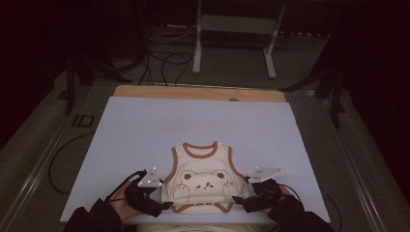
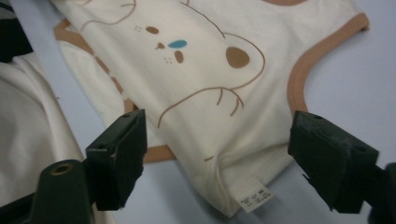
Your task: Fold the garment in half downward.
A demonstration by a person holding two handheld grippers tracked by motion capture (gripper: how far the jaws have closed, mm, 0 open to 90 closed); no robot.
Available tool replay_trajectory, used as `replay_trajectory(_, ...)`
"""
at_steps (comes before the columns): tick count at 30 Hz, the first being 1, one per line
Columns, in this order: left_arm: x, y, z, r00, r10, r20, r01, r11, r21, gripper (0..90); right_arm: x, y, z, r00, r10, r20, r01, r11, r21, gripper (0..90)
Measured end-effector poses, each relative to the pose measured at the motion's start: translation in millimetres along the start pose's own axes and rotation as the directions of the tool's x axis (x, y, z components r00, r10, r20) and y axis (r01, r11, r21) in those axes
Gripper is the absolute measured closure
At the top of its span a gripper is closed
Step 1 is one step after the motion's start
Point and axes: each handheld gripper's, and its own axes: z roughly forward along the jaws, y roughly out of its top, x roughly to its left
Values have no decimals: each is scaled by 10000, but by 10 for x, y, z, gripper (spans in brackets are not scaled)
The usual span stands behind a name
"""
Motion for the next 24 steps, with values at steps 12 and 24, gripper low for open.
replay_trajectory(12,86,63,-90,9998,211,23,-211,9994,-260,2,-58,104,-59,10000,-66,48,68,9993,-372,121)
replay_trajectory(24,195,214,-246,9991,420,-45,-422,9979,-484,2,-129,267,-133,9992,-333,227,346,9975,-617,121)
